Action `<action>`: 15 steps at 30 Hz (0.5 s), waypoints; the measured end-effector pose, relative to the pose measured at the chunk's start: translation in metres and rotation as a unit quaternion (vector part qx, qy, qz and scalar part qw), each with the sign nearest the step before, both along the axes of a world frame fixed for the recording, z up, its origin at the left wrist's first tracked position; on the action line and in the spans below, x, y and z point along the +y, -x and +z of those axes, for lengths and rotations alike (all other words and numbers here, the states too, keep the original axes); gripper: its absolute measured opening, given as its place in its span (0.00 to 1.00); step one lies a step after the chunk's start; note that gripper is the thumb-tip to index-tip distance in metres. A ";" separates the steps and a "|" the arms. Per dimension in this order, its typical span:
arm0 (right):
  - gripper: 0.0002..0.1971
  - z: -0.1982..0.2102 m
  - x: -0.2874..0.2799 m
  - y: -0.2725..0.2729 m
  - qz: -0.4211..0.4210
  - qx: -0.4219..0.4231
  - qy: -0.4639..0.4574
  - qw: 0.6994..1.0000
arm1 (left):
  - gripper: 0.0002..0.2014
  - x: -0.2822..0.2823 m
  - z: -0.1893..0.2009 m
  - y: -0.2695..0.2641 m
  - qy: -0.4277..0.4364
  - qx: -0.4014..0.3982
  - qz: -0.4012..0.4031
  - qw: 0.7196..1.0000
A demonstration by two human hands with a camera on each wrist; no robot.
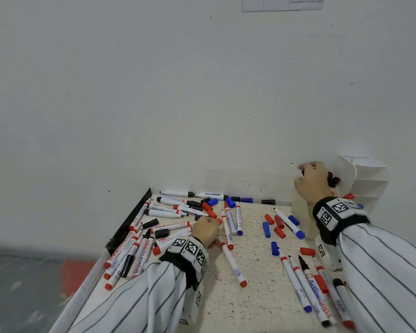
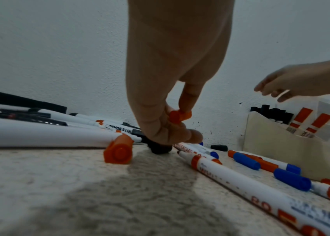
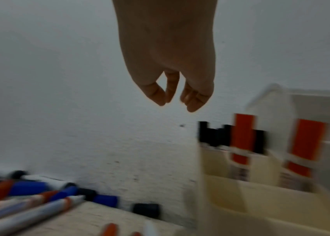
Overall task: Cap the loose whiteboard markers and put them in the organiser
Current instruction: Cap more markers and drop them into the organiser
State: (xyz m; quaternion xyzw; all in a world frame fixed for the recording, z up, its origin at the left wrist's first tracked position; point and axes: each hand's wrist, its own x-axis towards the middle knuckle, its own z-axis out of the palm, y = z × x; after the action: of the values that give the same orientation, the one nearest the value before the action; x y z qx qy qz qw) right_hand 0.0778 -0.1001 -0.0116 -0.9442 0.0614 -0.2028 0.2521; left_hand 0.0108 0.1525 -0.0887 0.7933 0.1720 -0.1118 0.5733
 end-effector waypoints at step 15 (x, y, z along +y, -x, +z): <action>0.15 -0.057 0.132 0.083 0.207 0.466 0.058 0.858 | 0.07 0.036 0.006 0.023 0.005 -0.031 0.009 0.999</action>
State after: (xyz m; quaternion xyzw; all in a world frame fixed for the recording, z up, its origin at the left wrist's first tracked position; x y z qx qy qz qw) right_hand -0.0055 0.0317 -0.0684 -0.9323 -0.0376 0.3143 0.1750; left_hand -0.0127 0.1882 -0.0828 0.7921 0.1604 -0.0825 0.5832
